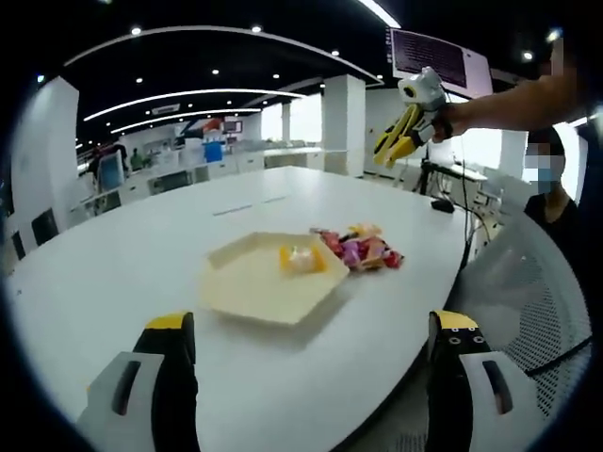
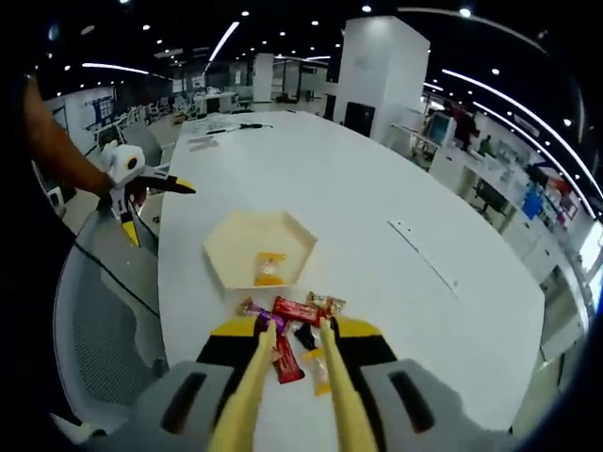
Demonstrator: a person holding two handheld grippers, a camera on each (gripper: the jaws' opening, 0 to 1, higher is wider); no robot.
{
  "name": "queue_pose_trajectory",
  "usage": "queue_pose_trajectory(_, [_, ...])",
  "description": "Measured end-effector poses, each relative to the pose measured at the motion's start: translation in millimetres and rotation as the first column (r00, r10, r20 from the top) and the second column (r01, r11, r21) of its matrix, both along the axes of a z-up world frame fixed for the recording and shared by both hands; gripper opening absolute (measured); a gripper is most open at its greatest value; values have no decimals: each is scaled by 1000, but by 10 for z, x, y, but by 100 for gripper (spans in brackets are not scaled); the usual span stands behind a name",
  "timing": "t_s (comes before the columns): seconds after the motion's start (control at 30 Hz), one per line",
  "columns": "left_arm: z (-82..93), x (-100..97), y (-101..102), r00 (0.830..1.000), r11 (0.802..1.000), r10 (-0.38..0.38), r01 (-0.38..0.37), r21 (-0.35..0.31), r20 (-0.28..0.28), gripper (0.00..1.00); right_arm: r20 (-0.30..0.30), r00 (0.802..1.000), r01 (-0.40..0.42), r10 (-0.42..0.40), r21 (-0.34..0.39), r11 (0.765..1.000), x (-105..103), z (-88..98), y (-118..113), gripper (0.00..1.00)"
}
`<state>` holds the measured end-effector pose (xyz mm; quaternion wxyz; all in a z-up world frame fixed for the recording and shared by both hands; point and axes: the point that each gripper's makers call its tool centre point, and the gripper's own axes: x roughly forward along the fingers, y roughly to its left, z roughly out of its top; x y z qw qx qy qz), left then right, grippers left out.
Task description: Place the target food into the container with the food tongs after gripping and lifting it, then release it inside without dropping or visibly crushing the food.
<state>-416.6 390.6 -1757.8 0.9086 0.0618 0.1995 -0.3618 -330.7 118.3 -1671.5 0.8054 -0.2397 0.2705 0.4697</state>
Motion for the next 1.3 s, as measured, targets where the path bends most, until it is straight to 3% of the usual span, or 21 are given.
queue_pose_trajectory(0.03, [7,25,20,1000,1000,13,-13,0,-2,100,2,1000,-5,5,-2,1000,10,-1,-8,28])
queue_pose_trajectory(0.1, [97,63,21,998,1000,8,-8,-4,66,100,5,1000,-9,9,3,1000,58,-16,-50,28])
queue_pose_trajectory(0.2, [59,46,34,999,1000,18,-18,-4,38,100,19,1000,-10,10,9,1000,115,-32,-119,28])
queue_pose_trajectory(0.47, [43,65,40,999,1000,8,-8,1,41,100,13,999,-46,46,26,999,124,-139,-199,28])
queue_pose_trajectory(0.8, [-6,90,118,998,998,50,-51,25,24,100,4,998,-58,58,64,996,259,-358,-257,29])
queue_pose_trajectory(1.3, [-70,79,93,999,999,32,-32,30,-11,100,-72,995,-65,64,-7,998,313,-946,-446,29])
